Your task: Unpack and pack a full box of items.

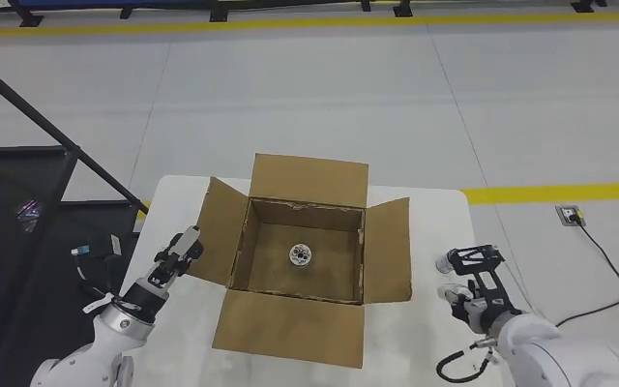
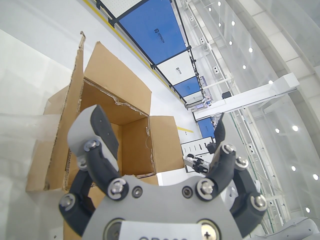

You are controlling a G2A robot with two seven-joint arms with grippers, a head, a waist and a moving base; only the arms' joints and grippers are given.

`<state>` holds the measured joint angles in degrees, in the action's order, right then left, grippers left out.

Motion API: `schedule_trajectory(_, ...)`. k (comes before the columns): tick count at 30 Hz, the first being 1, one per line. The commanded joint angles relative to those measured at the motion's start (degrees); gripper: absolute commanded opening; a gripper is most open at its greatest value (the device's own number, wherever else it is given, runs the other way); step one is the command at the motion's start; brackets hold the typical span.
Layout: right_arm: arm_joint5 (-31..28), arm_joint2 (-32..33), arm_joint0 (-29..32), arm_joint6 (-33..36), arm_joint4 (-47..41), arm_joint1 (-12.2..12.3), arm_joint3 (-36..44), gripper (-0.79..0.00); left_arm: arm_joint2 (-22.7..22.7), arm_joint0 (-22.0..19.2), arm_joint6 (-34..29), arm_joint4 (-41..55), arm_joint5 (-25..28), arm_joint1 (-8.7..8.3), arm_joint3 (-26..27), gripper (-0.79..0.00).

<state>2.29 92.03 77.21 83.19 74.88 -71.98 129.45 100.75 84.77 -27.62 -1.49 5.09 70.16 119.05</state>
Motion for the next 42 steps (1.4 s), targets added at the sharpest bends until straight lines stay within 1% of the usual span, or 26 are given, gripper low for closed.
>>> schedule_trajectory(1, -0.2, -0.2, -0.4, -0.2, -0.1, 0.0, -3.3, -0.785, 0.0, 0.0, 0.0, 0.0, 0.0, 0.0, 0.0, 0.0)
schedule_trajectory(10, -1.5, -2.2, -4.8, -3.0, -3.2, 0.1, -17.3, -0.785, 0.0, 0.0, 0.0, 0.0, 0.0, 0.0, 0.0, 0.0)
schedule_trajectory(11, -1.4, -2.6, -5.4, -3.1, -3.2, 0.1, -18.5, -0.714, 0.0, 0.0, 0.0, 0.0, 0.0, 0.0, 0.0, 0.0)
schedule_trajectory(13, -1.2, -3.2, -6.4, -3.2, -3.0, 0.1, -20.4, -0.511, 0.0, 0.0, 0.0, 0.0, 0.0, 0.0, 0.0, 0.0)
schedule_trajectory(15, -1.2, -3.6, -7.1, -3.4, -3.3, 0.2, -21.4, -0.376, 0.0, 0.0, 0.0, 0.0, 0.0, 0.0, 0.0, 0.0)
schedule_trajectory(16, -1.2, -3.7, -7.3, -3.5, -3.4, 0.2, -21.6, -0.249, 0.0, 0.0, 0.0, 0.0, 0.0, 0.0, 0.0, 0.0)
schedule_trajectory(17, -1.2, -3.8, -7.5, -3.4, -3.4, 0.2, -21.8, -0.142, 0.0, 0.0, 0.0, 0.0, 0.0, 0.0, 0.0, 0.0)
schedule_trajectory(18, -1.2, -3.8, -7.6, -3.3, -3.6, 0.2, -21.9, -0.086, 0.0, 0.0, 0.0, 0.0, 0.0, 0.0, 0.0, 0.0)
schedule_trajectory(20, -1.2, -3.9, -7.8, -3.2, -3.7, 0.3, -22.0, 0.0, 0.0, 0.0, 0.0, 0.0, 0.0, 0.0, 0.0, 0.0)
schedule_trajectory(23, -1.1, -3.9, -8.1, -2.6, -3.4, 0.4, -21.4, 0.0, 0.0, 0.0, 0.0, 0.0, 0.0, 0.0, 0.0, 0.0)
schedule_trajectory(26, -0.2, -3.5, -8.1, -2.9, -2.3, 0.6, -18.4, 0.0, 0.0, 0.0, 0.0, 0.0, 0.0, 0.0, 0.0, 0.0)
schedule_trajectory(30, 1.0, -3.2, -7.0, -6.2, -1.1, 0.6, -7.8, 0.0, 0.0, 0.0, 0.0, 0.0, 0.0, 0.0, 0.0, 0.0)
schedule_trajectory(32, 1.3, -3.9, -7.2, -5.1, 1.6, 0.7, -4.3, 0.0, 0.0, 0.0, 0.0, 0.0, 0.0, 0.0, 0.0, 0.0)
schedule_trajectory(35, 1.6, -7.0, -9.8, -4.3, 3.0, 0.6, -1.1, 0.0, 0.0, 0.0, 0.0, 0.0, 0.0, 0.0, 0.0, 0.0)
schedule_trajectory(39, 1.9, -11.2, -13.9, -7.2, 2.9, 0.2, 1.5, 0.0, 0.0, 0.0, 0.0, 0.0, 0.0, 0.0, 0.0, 0.0)
schedule_trajectory(42, 0.6, -15.7, -17.2, -9.4, 1.2, -0.2, 2.1, 0.0, 0.9, 0.6, 2.2, 0.7, 0.7, 0.03, 0.0, 0.0)
